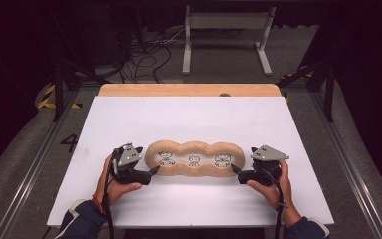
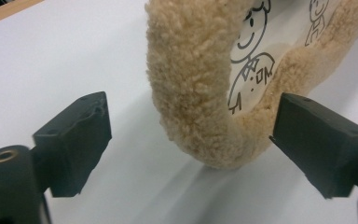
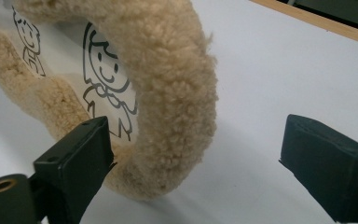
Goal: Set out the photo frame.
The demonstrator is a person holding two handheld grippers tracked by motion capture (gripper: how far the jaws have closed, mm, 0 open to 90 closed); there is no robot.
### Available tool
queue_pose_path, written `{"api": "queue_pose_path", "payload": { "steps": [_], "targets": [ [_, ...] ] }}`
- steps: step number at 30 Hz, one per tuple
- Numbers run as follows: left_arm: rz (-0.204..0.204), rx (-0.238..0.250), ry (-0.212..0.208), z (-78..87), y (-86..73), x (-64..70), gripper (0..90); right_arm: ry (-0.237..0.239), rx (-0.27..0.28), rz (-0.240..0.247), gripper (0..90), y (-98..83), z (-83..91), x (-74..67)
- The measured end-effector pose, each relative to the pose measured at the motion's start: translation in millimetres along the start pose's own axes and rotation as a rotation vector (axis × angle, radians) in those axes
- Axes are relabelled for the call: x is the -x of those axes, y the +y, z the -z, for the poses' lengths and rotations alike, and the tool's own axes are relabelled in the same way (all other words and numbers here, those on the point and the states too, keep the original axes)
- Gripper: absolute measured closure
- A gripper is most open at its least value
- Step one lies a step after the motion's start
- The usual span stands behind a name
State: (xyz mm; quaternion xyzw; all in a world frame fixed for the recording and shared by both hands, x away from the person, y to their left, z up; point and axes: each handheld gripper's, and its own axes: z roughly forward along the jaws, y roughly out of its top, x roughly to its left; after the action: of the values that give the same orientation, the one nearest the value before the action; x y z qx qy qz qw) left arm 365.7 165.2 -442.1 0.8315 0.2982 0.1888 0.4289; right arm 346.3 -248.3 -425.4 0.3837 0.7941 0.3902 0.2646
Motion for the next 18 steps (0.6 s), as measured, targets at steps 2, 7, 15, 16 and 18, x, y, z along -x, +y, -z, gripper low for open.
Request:
{"api": "queue_pose_path", "payload": {
  "steps": [2,7,15,16,18],
  "targets": [
    [-0.012,0.005,-0.013,0.8,0.1,0.2,6.1,0.005,0.001,-0.004,6.7,-0.6,-0.5,0.4],
    [-0.038,-0.001,0.0,0.1,-0.1,1.2,5.3,0.014,0.008,-0.005,6.3,-1.5,-1.2,1.1],
    [-0.064,-0.019,0.016,0.8,-0.8,3.1,6.0,0.052,0.017,0.013,10.4,0.3,-0.3,-1.5],
    [-0.068,-0.018,0.015,0.9,-0.9,3.2,6.1,0.049,0.015,0.019,11.0,0.5,-0.5,-2.3],
    [-0.073,-0.016,0.018,2.4,-1.4,3.4,6.2,0.054,0.011,0.032,11.3,0.8,-0.6,-3.3]
  ]
}}
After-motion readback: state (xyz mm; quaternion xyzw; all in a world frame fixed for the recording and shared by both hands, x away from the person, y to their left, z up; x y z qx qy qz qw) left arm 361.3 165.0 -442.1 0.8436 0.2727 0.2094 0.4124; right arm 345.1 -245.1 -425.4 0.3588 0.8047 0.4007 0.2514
